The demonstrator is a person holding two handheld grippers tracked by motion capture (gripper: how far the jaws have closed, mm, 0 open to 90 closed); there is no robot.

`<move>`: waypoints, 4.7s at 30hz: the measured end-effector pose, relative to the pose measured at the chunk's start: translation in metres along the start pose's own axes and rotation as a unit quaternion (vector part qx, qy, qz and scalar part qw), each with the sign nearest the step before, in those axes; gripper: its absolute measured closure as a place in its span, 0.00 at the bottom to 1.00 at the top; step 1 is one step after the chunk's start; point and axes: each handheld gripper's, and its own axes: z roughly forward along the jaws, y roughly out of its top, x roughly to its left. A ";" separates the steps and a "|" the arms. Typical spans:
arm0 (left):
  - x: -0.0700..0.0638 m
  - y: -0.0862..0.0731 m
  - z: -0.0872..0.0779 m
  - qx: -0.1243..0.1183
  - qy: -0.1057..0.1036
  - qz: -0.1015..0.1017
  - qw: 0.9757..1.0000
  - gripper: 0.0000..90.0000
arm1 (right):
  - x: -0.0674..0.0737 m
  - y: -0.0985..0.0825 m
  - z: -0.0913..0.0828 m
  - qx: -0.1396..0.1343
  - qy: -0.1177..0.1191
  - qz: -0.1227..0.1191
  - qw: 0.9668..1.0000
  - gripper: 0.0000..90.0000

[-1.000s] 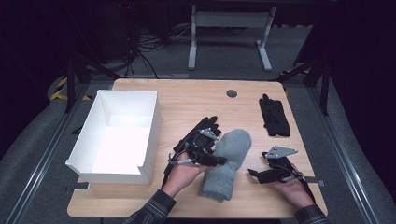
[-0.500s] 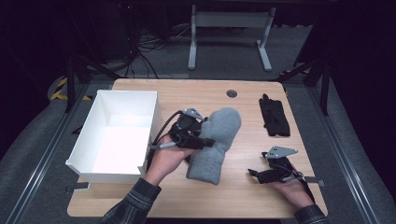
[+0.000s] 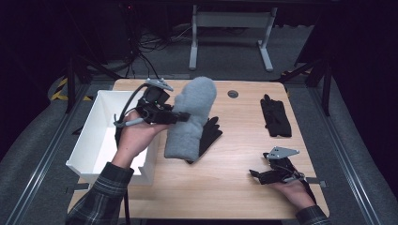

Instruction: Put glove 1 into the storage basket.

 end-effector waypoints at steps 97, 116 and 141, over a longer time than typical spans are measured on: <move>0.111 -0.094 -0.021 0.023 0.161 -0.119 0.979 0.15 | -0.006 0.003 0.004 0.005 0.009 -0.010 1.000 0.05; 0.020 -0.053 0.022 0.003 0.091 -0.038 0.995 0.06 | -0.005 0.003 0.004 0.007 0.007 -0.009 1.000 0.04; -0.053 -0.086 0.119 0.052 0.056 0.027 0.997 0.06 | -0.005 0.007 0.000 0.024 0.010 -0.021 0.999 0.13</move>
